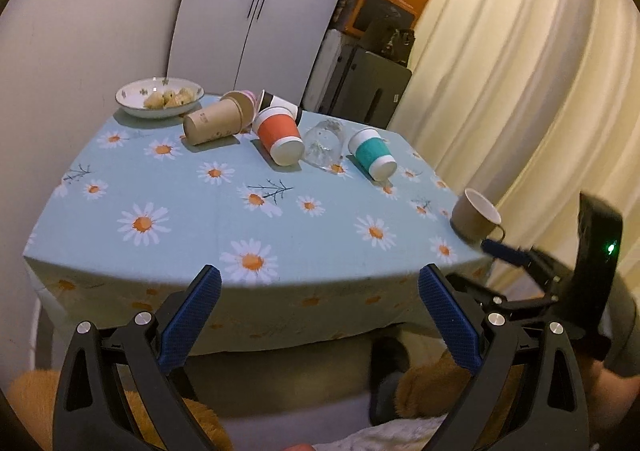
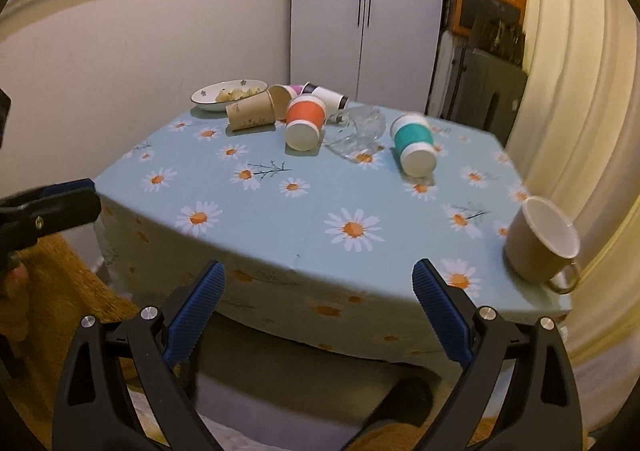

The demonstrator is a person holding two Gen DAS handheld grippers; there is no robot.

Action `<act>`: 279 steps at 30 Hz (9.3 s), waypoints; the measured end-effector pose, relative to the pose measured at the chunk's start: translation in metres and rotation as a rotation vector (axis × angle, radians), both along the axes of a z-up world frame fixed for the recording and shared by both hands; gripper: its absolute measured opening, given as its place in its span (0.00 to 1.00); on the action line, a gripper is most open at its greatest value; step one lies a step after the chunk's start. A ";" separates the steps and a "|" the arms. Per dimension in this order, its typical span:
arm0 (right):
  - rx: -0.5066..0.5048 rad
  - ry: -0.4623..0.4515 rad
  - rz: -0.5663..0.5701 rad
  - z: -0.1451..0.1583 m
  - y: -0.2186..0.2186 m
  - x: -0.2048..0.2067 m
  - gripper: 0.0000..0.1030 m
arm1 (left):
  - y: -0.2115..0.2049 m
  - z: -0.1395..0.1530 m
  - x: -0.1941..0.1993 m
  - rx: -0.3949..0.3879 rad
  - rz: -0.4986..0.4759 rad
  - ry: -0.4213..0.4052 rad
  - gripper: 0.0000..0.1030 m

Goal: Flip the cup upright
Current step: 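Move the left gripper toward the orange-banded paper cup, then close the left gripper around the orange-banded cup's body, then lift the orange-banded cup with the left gripper while the right gripper approaches it, then close the right gripper on the cup while the left gripper opens and releases it, then carry the orange-banded cup with the right gripper, turning its rim upward, then lower the cup base onto the tablecloth and open the right gripper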

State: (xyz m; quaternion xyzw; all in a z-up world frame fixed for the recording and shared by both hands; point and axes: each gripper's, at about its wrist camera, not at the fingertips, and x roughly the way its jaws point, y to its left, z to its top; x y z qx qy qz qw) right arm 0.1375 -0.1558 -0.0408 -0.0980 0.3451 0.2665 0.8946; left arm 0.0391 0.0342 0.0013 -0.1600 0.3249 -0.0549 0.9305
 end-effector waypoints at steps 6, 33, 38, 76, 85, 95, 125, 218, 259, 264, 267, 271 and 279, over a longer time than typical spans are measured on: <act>0.050 0.022 0.016 0.023 0.009 0.042 0.91 | 0.038 0.018 0.048 -0.241 0.023 0.033 0.93; 0.338 0.373 0.059 0.060 0.037 0.215 0.91 | 0.084 -0.027 0.307 -0.439 0.133 0.479 0.87; 0.320 0.428 0.063 0.034 0.032 0.217 0.91 | 0.078 -0.045 0.337 -0.383 0.143 0.540 0.71; 0.419 0.557 0.124 0.030 0.011 0.225 0.91 | 0.060 -0.032 0.339 -0.185 0.134 0.576 0.63; 0.546 0.762 0.228 0.029 -0.003 0.215 0.91 | 0.040 -0.018 0.297 -0.162 0.104 0.614 0.63; 0.714 0.873 0.114 0.020 -0.048 0.230 0.91 | -0.015 -0.042 0.264 -0.098 0.067 0.690 0.63; 0.722 0.979 0.031 -0.006 -0.055 0.237 0.91 | -0.042 -0.054 0.248 0.022 0.073 0.714 0.82; 0.155 -0.192 -0.133 -0.001 0.065 0.084 0.62 | 0.092 -0.058 0.097 -0.433 0.146 0.257 0.81; 0.106 -0.338 -0.127 -0.076 0.095 0.080 0.62 | 0.098 -0.069 0.095 -0.470 0.177 0.280 0.81; 0.109 -0.299 -0.125 -0.081 0.093 0.083 0.62 | 0.105 -0.072 0.093 -0.470 0.210 0.285 0.81; 0.119 -0.271 -0.138 -0.081 0.091 0.086 0.68 | 0.107 -0.073 0.092 -0.468 0.215 0.285 0.81; 0.135 -0.250 -0.147 -0.079 0.085 0.086 0.88 | 0.105 -0.072 0.095 -0.455 0.215 0.290 0.81; 0.168 -0.224 -0.111 -0.063 0.074 0.075 0.92 | 0.101 -0.070 0.095 -0.421 0.213 0.285 0.81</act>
